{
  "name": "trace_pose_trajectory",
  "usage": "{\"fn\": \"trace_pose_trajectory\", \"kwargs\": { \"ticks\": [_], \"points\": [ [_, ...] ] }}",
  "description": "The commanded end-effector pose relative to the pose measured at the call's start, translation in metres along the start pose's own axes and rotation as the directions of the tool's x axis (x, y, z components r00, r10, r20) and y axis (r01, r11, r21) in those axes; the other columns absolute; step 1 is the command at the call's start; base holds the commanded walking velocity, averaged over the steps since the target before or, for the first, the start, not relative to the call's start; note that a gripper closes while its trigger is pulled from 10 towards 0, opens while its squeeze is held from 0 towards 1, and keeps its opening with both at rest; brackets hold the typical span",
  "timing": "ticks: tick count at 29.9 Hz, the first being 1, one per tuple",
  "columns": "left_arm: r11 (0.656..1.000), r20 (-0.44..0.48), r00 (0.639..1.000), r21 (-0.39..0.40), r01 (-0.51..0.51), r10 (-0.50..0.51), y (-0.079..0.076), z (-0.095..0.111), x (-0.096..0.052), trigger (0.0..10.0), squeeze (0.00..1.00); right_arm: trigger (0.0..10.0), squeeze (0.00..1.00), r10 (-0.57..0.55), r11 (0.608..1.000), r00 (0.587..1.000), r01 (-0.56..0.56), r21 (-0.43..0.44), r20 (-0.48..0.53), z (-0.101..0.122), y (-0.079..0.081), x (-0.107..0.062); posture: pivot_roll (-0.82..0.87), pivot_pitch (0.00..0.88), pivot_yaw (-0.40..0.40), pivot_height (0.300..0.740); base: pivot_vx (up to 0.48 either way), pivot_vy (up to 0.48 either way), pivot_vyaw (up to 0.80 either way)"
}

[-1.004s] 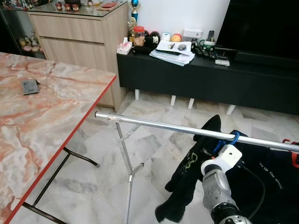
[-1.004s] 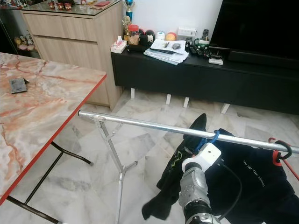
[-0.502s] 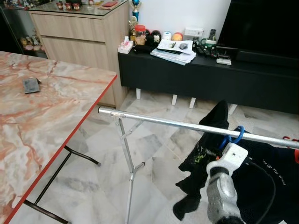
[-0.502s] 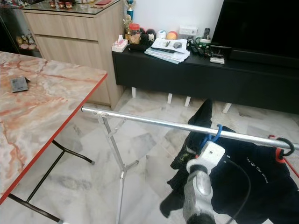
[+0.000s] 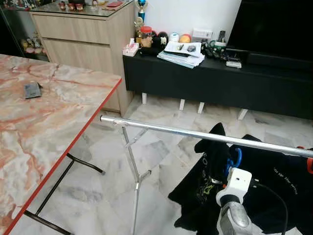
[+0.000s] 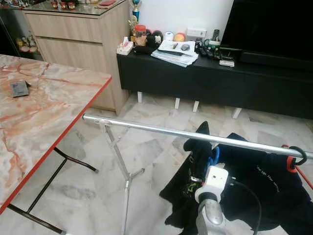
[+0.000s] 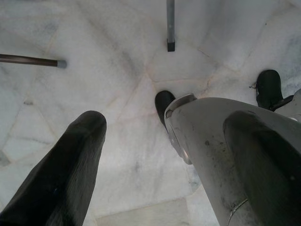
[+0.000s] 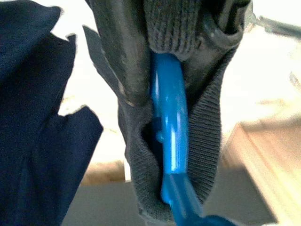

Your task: Hang hanger

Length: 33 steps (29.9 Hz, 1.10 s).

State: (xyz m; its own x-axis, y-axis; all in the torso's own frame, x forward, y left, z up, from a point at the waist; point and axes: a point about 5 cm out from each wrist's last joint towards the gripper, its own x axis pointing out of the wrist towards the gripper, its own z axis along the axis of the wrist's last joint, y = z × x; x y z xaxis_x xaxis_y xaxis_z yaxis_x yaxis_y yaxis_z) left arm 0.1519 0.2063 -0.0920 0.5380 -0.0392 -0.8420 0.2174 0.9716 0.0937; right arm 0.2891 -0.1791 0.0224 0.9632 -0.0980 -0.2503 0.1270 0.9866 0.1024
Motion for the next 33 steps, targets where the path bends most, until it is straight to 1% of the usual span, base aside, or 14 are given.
{"fn": "trace_pose_trajectory", "kwargs": {
  "ticks": [1,7,9,10,11,12,18,20,23,27,29,31,33],
  "points": [
    [0.999,-0.068,0.997,0.014,0.031,-0.030,-0.006,-0.017,-0.003,10.0,0.00,0.0,0.00,0.043,0.992,0.997,-0.050,-0.119,-0.057,-0.006,0.000,-0.003,0.07,0.070,-0.025,0.740,0.000,0.000,0.00],
    [0.999,-0.068,0.997,0.011,0.030,-0.029,-0.006,-0.017,-0.003,10.0,0.00,0.0,0.00,0.051,0.995,0.993,-0.060,-0.084,-0.103,-0.018,0.000,-0.008,0.08,0.073,-0.025,0.740,0.000,0.000,0.00],
    [0.999,-0.069,0.997,0.011,0.030,-0.029,-0.006,-0.018,-0.003,10.0,0.00,0.0,0.00,0.054,0.995,0.989,-0.065,-0.076,-0.137,-0.024,0.001,-0.010,0.08,0.074,-0.024,0.740,0.000,0.000,0.00],
    [0.999,-0.069,0.997,0.011,0.030,-0.029,-0.006,-0.018,-0.003,10.0,0.00,0.6,0.00,0.054,0.995,0.987,-0.066,-0.074,-0.148,-0.027,0.001,-0.010,0.08,0.074,-0.024,0.740,0.000,0.000,0.00],
    [0.999,-0.069,0.997,0.012,0.030,-0.029,-0.005,-0.018,-0.003,10.0,0.00,4.0,0.00,0.056,0.995,0.986,-0.067,-0.070,-0.159,-0.028,0.002,-0.011,0.08,0.075,-0.024,0.740,0.000,0.000,0.00],
    [1.000,-0.069,0.997,0.010,0.028,-0.027,-0.005,-0.018,-0.003,10.0,0.00,10.0,0.00,0.066,0.996,0.982,-0.076,-0.052,-0.176,-0.029,0.003,-0.010,0.08,0.075,-0.024,0.740,0.000,0.000,0.00],
    [1.000,-0.070,0.997,0.012,0.028,-0.027,-0.005,-0.018,-0.003,10.0,0.00,10.0,0.00,0.097,0.992,0.971,-0.113,-0.063,-0.217,-0.032,0.005,-0.007,0.08,0.076,-0.021,0.740,0.000,0.000,0.00],
    [1.000,-0.069,0.997,0.012,0.029,-0.028,-0.005,-0.018,-0.003,10.0,0.00,10.0,0.00,0.114,0.989,0.962,-0.134,-0.063,-0.248,-0.034,0.006,-0.004,0.08,0.076,-0.020,0.740,0.000,0.000,0.00],
    [1.000,-0.069,0.997,0.012,0.029,-0.028,-0.005,-0.018,-0.003,10.0,0.00,10.0,0.00,0.139,0.987,0.952,-0.155,-0.038,-0.273,-0.036,0.008,-0.004,0.08,0.076,-0.019,0.740,0.000,0.000,0.00],
    [1.000,-0.070,0.997,0.012,0.026,-0.025,-0.004,-0.018,-0.003,10.0,0.00,10.0,0.00,0.182,0.977,0.922,-0.210,-0.045,-0.343,-0.044,0.014,-0.005,0.08,0.072,-0.020,0.740,0.000,0.000,0.00],
    [1.000,-0.072,0.997,0.015,0.026,-0.025,-0.004,-0.018,-0.003,10.0,0.00,10.0,0.00,0.192,0.974,0.914,-0.222,-0.043,-0.358,-0.046,0.015,-0.005,0.08,0.072,-0.020,0.740,0.000,0.000,0.00],
    [0.999,-0.077,0.997,0.024,0.029,-0.027,-0.004,-0.018,-0.003,10.0,0.00,10.0,0.00,0.224,0.965,0.887,-0.259,-0.033,-0.404,-0.050,0.017,-0.007,0.08,0.068,-0.017,0.740,0.000,0.000,0.00],
    [0.999,-0.078,0.997,0.026,0.031,-0.029,-0.005,-0.018,-0.003,10.0,0.00,10.0,0.00,0.228,0.956,0.874,-0.284,-0.070,-0.430,-0.051,0.017,-0.006,0.07,0.065,-0.017,0.740,0.000,0.000,0.00]
  ]
}}
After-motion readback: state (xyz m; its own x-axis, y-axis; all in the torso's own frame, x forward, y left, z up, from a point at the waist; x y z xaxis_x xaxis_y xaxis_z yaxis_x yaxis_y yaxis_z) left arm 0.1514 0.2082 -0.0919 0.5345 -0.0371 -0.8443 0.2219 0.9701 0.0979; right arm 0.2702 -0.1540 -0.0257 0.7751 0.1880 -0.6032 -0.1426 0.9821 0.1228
